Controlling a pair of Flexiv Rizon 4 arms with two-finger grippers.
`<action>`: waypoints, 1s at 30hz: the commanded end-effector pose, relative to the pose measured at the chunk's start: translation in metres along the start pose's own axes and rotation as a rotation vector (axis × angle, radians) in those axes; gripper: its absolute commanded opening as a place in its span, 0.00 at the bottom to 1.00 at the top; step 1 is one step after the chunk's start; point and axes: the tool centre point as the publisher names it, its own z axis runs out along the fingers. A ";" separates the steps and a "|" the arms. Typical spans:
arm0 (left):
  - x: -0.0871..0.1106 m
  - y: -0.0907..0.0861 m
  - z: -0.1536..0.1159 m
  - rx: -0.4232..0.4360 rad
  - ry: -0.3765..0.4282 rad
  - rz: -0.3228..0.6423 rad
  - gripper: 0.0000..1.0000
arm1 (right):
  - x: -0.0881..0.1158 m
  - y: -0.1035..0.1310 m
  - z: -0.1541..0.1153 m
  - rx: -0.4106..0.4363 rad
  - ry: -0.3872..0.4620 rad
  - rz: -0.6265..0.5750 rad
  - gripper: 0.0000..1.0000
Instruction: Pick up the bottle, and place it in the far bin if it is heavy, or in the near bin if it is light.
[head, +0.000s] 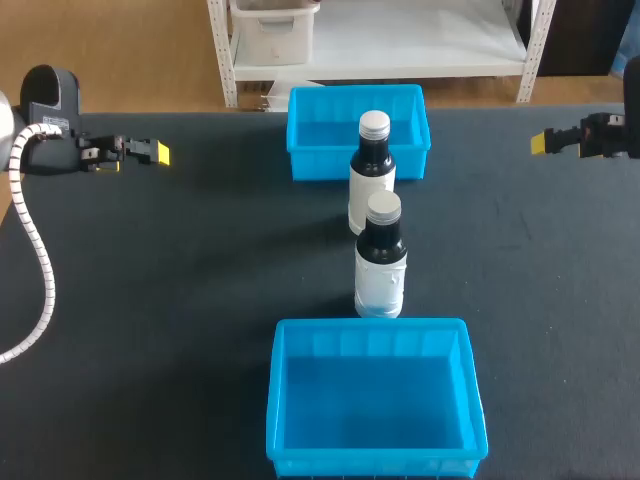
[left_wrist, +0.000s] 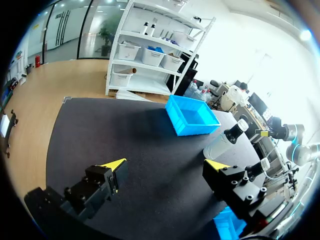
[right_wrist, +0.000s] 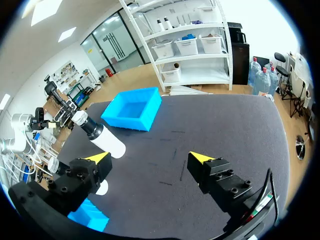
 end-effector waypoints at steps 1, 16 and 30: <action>0.000 0.000 0.000 0.000 0.000 0.000 1.00 | 0.000 0.001 -0.002 0.003 0.000 0.001 1.00; 0.000 0.000 0.000 0.000 0.000 0.000 1.00 | 0.000 0.001 -0.002 0.003 0.000 0.001 1.00; 0.000 0.000 0.000 0.000 0.000 0.000 1.00 | 0.017 0.013 -0.001 -0.349 0.122 -0.568 1.00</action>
